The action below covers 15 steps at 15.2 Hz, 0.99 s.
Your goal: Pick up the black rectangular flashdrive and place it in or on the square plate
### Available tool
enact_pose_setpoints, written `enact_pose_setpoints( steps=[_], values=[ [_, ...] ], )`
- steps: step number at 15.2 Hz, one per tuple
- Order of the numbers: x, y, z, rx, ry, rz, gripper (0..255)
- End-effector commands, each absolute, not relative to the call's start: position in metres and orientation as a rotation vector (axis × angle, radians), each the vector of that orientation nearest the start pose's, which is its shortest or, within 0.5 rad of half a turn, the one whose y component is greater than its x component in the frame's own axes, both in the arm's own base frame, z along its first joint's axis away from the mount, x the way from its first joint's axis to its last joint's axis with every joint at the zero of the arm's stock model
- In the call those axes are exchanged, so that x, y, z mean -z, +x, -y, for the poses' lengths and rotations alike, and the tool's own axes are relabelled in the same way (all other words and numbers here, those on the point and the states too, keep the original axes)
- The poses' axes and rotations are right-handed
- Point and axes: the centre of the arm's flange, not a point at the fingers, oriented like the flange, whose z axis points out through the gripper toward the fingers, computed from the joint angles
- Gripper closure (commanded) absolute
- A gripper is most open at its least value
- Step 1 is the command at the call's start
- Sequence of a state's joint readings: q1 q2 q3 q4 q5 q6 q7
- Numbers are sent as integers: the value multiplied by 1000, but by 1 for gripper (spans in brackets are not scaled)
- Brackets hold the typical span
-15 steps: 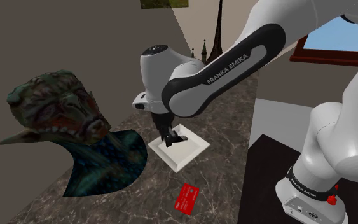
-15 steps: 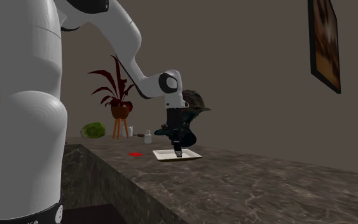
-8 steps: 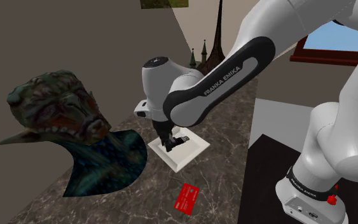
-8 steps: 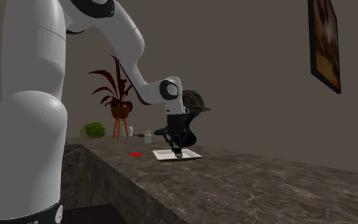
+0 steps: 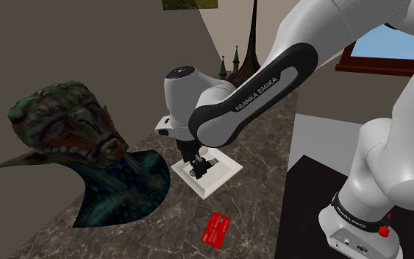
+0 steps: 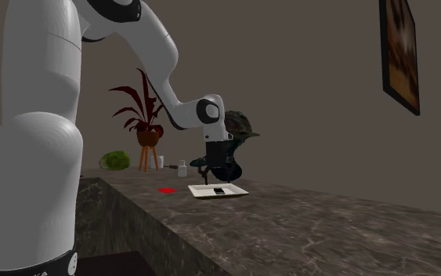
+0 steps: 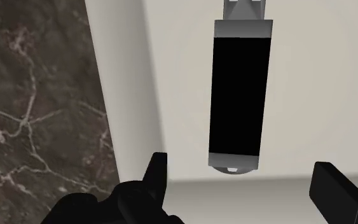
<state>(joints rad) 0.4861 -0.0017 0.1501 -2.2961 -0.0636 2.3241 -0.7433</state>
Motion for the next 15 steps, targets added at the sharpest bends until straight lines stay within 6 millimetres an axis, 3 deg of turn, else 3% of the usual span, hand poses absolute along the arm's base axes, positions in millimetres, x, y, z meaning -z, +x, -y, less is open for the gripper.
enact_pose_setpoints(
  steps=[1,3,7,15],
  values=[
    [-352,415,-305,43,-2417,2082,0],
    [-352,415,-305,43,-2417,2082,0],
    [-402,413,-306,43,-2417,2082,0],
    [-402,413,-306,43,-2417,2082,0]
  ],
)
